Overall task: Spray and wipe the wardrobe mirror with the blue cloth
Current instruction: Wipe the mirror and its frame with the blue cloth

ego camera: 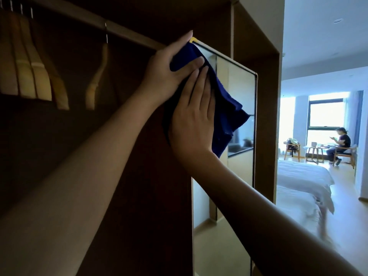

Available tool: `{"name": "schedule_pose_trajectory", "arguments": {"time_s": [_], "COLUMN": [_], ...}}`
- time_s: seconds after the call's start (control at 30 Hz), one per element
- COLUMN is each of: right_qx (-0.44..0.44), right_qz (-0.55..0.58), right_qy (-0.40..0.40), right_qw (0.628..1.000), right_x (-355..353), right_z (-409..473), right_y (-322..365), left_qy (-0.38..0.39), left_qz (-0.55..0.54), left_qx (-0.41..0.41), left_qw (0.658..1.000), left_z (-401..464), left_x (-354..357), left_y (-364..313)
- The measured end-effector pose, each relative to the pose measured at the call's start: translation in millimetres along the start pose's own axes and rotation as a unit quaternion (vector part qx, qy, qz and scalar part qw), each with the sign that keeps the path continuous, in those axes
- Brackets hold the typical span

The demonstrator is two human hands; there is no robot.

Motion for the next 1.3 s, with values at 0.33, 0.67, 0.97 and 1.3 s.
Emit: {"name": "schedule_pose_trajectory", "arguments": {"time_s": [0.33, 0.67, 0.97, 1.3], "right_qx": [-0.002, 0.009, 0.018, 0.049], "right_qz": [0.018, 0.063, 0.108, 0.129], "right_qy": [0.008, 0.053, 0.052, 0.043], "right_qw": [1.0, 0.997, 0.993, 0.99], "right_x": [11, 16, 7, 16], "right_z": [-45, -128, -92, -141], "right_y": [-10, -22, -21, -22], "left_qy": [-0.026, 0.025, 0.023, 0.005], "left_qz": [0.131, 0.198, 0.225, 0.223], "left_qx": [0.059, 0.097, 0.157, 0.148], "left_qw": [0.989, 0.975, 0.961, 0.964], "left_z": [-33, -100, -68, -107], "left_x": [34, 62, 57, 67], "left_y": [12, 28, 18, 33]}}
Point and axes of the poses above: each hand's wrist, its own z-axis towards the middle knuckle, its own x-axis out of the palm, y = z × x, the point moved 4 cm from there along z, towards the middle knuckle, and after that the axes turned 10 degrees about -z, right-handed, at the moved point
